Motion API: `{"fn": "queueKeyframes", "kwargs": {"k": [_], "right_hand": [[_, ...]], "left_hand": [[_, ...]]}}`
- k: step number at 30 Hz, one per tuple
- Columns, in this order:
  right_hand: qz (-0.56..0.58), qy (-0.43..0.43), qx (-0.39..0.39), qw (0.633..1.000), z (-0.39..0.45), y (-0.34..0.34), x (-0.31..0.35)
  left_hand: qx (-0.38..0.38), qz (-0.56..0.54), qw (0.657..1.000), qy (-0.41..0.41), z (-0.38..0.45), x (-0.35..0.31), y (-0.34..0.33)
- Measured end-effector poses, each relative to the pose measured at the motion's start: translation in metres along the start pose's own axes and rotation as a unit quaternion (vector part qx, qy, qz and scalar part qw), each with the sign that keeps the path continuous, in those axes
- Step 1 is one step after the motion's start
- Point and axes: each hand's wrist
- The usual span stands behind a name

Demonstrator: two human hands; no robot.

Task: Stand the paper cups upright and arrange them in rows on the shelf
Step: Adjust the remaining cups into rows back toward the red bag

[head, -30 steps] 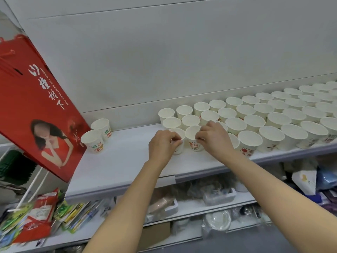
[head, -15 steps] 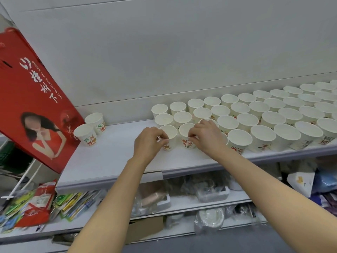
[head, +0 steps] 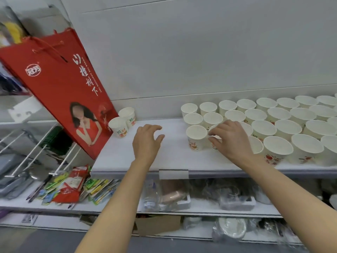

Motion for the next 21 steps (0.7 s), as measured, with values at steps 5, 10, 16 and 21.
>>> {"fn": "queueKeyframes", "kwargs": {"k": [5,10,16,21], "right_hand": [[0.002,0.023,-0.015,1.000,0.018,-0.014,0.029],[0.032,0.054,-0.055,0.997,0.041,-0.037,0.071],[0.066,0.067,-0.037,0.995,0.088,-0.083,0.120],[0.082,0.055,0.054,0.994,0.142,-0.118,0.153]], "left_hand": [[-0.034,0.136,0.987,0.079,0.035,0.086,0.038],[0.045,0.230,0.969,0.073,0.063,0.129,0.052],[0.025,0.174,0.984,0.018,0.052,0.141,0.064],[0.022,0.086,0.996,-0.010,0.037,0.147,0.079]]}}
Point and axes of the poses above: each hand's wrist, its own z-axis towards the middle knuckle, its own y-axis out of the back of the hand, x = y × z, and after that the axes turned 5 degrees about x, right-handed
